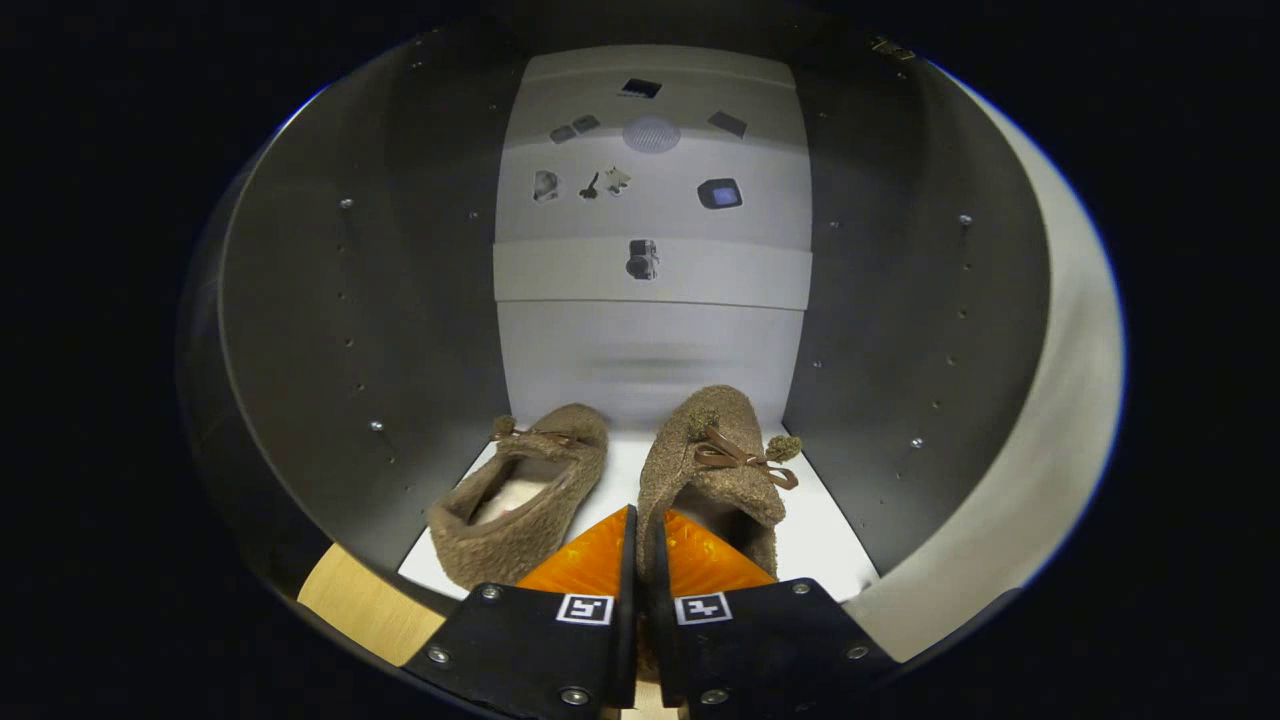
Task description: Open the shoe cabinet door, grab the shoes and put them into the shoe cabinet, then close the shoe cabinet door.
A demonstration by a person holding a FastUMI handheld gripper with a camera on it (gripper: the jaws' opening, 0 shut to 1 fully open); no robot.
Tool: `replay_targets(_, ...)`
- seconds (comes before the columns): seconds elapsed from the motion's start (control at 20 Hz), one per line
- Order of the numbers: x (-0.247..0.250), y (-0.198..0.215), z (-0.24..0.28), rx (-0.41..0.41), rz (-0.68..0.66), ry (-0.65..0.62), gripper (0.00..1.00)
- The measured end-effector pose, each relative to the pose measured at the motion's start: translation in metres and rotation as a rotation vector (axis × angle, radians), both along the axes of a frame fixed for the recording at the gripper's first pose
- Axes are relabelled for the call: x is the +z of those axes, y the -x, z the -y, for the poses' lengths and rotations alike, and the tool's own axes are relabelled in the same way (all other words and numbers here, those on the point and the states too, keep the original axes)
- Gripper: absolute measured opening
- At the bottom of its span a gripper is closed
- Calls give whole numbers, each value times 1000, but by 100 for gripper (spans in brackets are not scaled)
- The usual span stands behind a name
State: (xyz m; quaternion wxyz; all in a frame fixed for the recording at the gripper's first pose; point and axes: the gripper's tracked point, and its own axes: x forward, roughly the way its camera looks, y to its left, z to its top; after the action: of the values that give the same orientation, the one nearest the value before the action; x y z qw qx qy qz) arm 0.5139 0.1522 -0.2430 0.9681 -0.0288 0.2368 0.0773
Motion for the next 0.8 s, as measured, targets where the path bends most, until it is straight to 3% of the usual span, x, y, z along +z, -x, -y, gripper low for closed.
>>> replay_targets(0.3, -16, -39, -4, 34, -23, 14, 10)
replay_targets(0.5, -14, -42, -7, 13, -6, 3, 20)
replay_targets(0.6, -3, -31, -12, 27, 13, -8, 28)
replay_targets(0.8, 30, -2, -15, 20, 70, -52, 70)
